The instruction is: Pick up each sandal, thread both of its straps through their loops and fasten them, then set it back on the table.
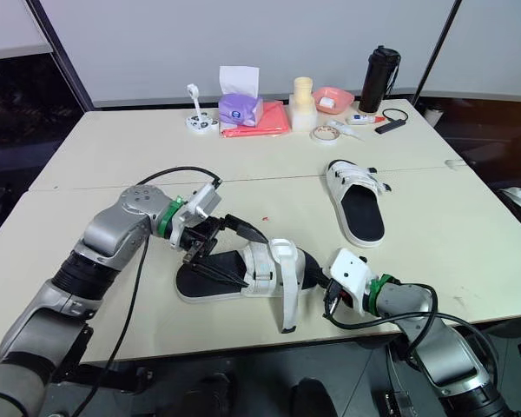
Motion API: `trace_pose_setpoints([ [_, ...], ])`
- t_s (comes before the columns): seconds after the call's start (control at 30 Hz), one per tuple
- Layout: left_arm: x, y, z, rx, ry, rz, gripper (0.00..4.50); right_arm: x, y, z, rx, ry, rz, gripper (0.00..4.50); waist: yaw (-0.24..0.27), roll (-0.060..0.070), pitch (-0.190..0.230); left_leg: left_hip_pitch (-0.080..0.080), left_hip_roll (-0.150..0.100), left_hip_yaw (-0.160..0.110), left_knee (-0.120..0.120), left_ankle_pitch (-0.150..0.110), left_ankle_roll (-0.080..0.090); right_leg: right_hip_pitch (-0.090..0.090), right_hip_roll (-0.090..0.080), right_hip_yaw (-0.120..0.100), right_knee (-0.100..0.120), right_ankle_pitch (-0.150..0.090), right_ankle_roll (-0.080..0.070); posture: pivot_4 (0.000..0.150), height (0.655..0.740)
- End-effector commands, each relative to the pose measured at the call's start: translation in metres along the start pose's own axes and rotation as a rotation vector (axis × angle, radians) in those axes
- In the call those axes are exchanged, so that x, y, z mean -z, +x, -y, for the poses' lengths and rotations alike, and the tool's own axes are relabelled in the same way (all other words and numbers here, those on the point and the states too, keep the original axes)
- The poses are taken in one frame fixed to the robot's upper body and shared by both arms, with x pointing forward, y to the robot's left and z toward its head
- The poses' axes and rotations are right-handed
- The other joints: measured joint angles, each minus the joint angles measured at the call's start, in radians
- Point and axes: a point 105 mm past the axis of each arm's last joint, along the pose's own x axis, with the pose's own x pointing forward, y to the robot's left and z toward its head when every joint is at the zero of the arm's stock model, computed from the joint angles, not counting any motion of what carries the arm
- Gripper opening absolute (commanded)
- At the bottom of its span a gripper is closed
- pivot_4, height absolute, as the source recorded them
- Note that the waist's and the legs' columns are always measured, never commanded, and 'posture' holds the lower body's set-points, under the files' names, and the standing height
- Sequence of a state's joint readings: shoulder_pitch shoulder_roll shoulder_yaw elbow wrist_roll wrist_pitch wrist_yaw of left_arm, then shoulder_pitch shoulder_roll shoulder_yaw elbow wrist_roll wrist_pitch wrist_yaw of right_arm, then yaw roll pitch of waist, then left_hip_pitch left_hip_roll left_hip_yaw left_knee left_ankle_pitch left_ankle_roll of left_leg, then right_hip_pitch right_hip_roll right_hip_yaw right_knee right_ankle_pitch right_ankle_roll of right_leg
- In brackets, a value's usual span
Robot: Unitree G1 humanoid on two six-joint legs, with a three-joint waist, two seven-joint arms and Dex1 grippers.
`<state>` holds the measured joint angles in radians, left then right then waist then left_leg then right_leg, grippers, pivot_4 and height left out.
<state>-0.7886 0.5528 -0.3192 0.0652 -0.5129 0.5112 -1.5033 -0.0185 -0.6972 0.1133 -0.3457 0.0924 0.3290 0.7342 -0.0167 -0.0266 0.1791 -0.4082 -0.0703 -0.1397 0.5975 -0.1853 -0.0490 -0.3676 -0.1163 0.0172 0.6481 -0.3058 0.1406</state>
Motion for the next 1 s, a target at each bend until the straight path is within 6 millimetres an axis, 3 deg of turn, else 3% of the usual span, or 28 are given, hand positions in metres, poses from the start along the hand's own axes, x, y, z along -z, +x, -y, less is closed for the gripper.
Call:
trace_pose_setpoints([
  [0.03, -0.006, -0.003, 0.009, -0.012, -0.148, 0.023, 4.47, 0.021, 0.006, -0.013, -0.056, 0.047, -0.075, 0.0, -0.001, 0.0, 0.0, 0.0, 0.0, 0.0, 0.0, 0.0, 0.0, 0.0, 0.0, 0.0, 0.0, 0.0, 0.0, 0.15, 0.74],
  [0.17, 0.016, 0.003, 0.022, -0.049, -0.38, -0.004, 4.47, 0.02, 0.007, -0.015, -0.069, 0.046, -0.073, 0.0, -0.004, 0.001, 0.0, 0.0, 0.0, 0.0, -0.002, 0.0, 0.0, -0.001, 0.0, 0.001, 0.0, 0.0, 0.0, 0.15, 0.74],
  [0.4, 0.037, 0.031, 0.028, -0.155, -0.535, 0.004, 4.47, 0.021, 0.004, -0.021, -0.085, 0.054, -0.076, 0.0, 0.002, 0.0, -0.001, 0.0, 0.002, 0.001, -0.001, 0.0, 0.0, -0.001, -0.001, 0.002, 0.0, 0.0, -0.001, 0.15, 0.74],
  [0.7, 0.052, 0.066, 0.028, -0.271, -0.54, -0.016, 4.47, 0.021, 0.001, -0.024, -0.098, 0.058, -0.085, 0.0, 0.006, 0.0, -0.001, 0.0, 0.002, 0.001, -0.001, 0.0, 0.0, -0.001, -0.001, 0.002, -0.001, -0.001, -0.003, 0.15, 0.74],
  [1.0, 0.063, 0.077, 0.012, -0.389, -0.477, 0.022, 4.47, 0.016, 0.0, -0.023, -0.094, 0.053, -0.082, 0.0, 0.01, 0.0, -0.002, 0.0, 0.0, 0.002, -0.001, 0.0, 0.0, 0.0, -0.002, 0.002, -0.003, -0.002, -0.003, 0.15, 0.74],
])
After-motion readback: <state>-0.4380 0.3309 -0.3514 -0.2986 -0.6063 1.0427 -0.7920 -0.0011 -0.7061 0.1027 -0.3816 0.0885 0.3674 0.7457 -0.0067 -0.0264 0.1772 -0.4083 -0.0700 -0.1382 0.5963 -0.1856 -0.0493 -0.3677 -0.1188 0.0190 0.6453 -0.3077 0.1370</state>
